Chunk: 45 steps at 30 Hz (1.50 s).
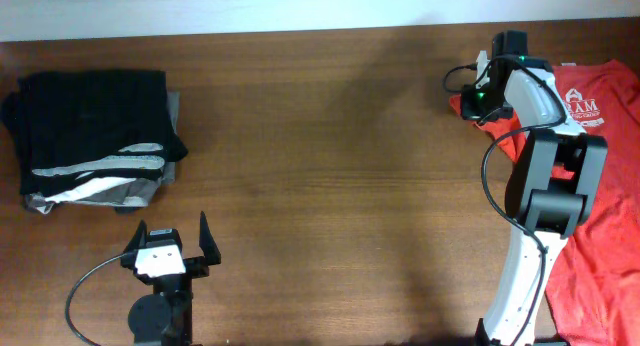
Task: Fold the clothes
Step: 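Reach the right gripper to the orange T-shirt's far edge and grasp it, then drag the orange T-shirt leftward with the right gripper to spread it flat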
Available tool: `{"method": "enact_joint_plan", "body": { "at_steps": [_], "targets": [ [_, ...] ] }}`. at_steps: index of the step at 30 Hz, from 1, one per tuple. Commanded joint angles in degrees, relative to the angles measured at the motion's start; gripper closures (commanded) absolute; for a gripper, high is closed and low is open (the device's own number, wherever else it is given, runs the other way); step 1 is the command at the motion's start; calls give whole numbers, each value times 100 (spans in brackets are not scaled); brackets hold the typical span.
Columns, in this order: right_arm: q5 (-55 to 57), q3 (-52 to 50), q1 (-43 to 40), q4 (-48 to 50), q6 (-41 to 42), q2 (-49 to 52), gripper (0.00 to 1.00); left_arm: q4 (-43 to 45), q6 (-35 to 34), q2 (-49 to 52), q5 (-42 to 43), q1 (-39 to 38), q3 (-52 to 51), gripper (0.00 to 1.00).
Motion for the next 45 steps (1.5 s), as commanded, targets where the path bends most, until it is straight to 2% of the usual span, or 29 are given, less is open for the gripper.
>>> {"method": "enact_joint_plan", "body": {
  "at_steps": [1, 7, 11, 15, 21, 23, 31, 37, 45],
  "targets": [
    [-710, 50, 133, -175, 11, 267, 89, 13, 87, -35, -42, 28, -26, 1],
    [-1528, 50, 693, -463, 57, 267, 93, 13, 87, -35, -42, 28, -26, 1],
    [-1672, 50, 1342, -531, 492, 267, 93, 13, 87, -35, -42, 28, -26, 1],
    [-1672, 50, 2225, -501, 573, 271, 92, 13, 87, -35, -42, 28, -26, 1],
    [-1672, 50, 3703, -507, 1154, 297, 92, 13, 87, -35, -42, 28, -26, 1],
    [-1670, 50, 4197, -503, 1296, 297, 89, 13, 87, -35, -42, 28, -26, 1],
    [-1670, 74, 5759, -409, 1325, 295, 88, 13, 87, -35, -42, 28, -26, 1],
    [-1646, 363, 5818, -555, 1320, 120, 88, 13, 87, -35, -42, 28, -26, 1],
    [-1646, 1023, 4874, -1209, 1318, -389, 86, 13, 87, -35, -42, 28, -26, 1]
  ]
}}
